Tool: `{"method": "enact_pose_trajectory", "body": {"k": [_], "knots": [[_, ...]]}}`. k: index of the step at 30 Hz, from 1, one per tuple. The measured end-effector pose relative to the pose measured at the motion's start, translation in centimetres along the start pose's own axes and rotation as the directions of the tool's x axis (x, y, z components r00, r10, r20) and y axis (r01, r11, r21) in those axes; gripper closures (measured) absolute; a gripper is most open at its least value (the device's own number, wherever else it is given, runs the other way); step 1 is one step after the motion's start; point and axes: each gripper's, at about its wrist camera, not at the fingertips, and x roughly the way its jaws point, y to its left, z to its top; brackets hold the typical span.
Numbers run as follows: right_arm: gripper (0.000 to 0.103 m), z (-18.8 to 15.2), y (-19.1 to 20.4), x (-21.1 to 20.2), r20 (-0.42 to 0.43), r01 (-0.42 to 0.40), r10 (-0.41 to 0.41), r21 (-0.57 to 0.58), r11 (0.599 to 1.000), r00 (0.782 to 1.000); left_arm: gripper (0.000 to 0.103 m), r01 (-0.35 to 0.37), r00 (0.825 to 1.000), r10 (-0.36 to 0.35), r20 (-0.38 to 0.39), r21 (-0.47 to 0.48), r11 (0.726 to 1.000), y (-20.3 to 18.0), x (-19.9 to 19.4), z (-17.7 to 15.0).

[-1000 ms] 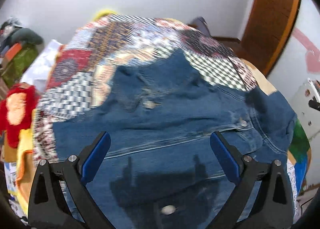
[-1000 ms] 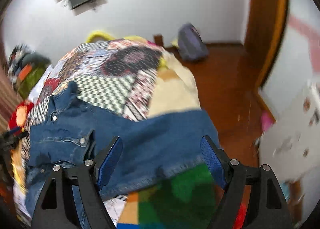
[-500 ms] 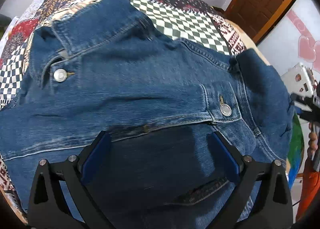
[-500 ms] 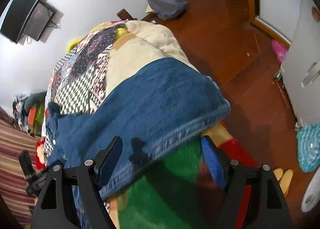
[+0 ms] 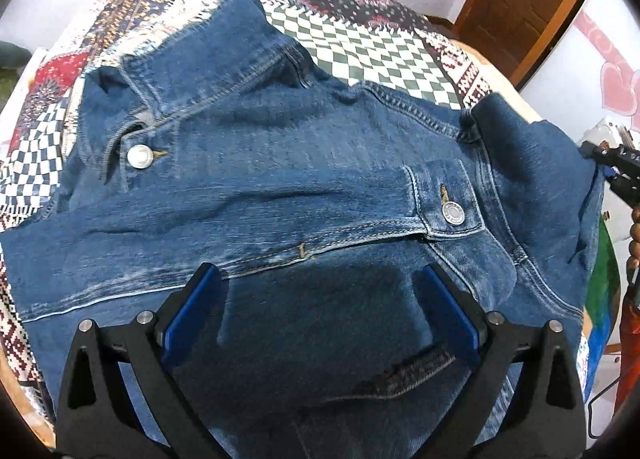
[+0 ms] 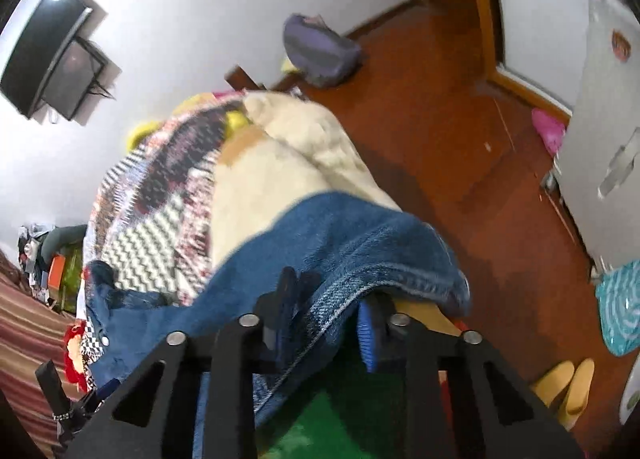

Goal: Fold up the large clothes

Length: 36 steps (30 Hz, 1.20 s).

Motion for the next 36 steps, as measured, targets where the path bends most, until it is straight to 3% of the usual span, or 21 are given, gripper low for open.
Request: {"method": "enact_pose_trajectory", "body": {"k": [7,13,18,22,26,30,36], "knots": [[0.090,0.9,7.3,-7.2,0.137,-0.091,0.114,-0.168,0.982,0.984,0.003,-0.024,0.995,0.024,0.098,0.000,1.000,1.1,-4.3,-0.5],[0.091,0.4,16.7,-12.2,0.162,-0.218,0.283,-0.329,0.919,0.945,0.003,-0.042,0.980,0.044,0.194,-0.015,0.999,2.6,-8.6,-1.6],[0.091,-1.9,25.3,-11.4,0.051,-0.347,0.399,-0.402,0.848,0.916,0.003,-0.037,0.966,0.052,0.254,-0.061,0.997,5.2,-12.1,-3.3],[0.091,-5.2,31.1,-8.0,-0.053,-0.374,0.395,-0.455,0.808,0.917,0.003,-0.056,0.955,0.081,0.285,-0.097,0.994,7.4,-14.4,-5.0],[0.091,-10.2,35.5,-2.5,-0.252,-0.443,0.366,-0.441,0.780,0.896,0.003,-0.091,0.946,0.131,0.298,-0.144,0.985,9.8,-16.0,-7.1],[0.091,-15.9,37.0,1.3,-0.395,-0.488,0.324,-0.450,0.748,0.860,0.003,-0.123,0.941,0.178,0.289,-0.198,0.972,12.2,-16.9,-9.2],[0.091,-20.6,36.1,4.3,-0.506,-0.484,0.219,-0.483,0.730,0.834,0.003,-0.150,0.943,0.213,0.256,-0.245,0.958,14.3,-17.0,-11.1]]}}
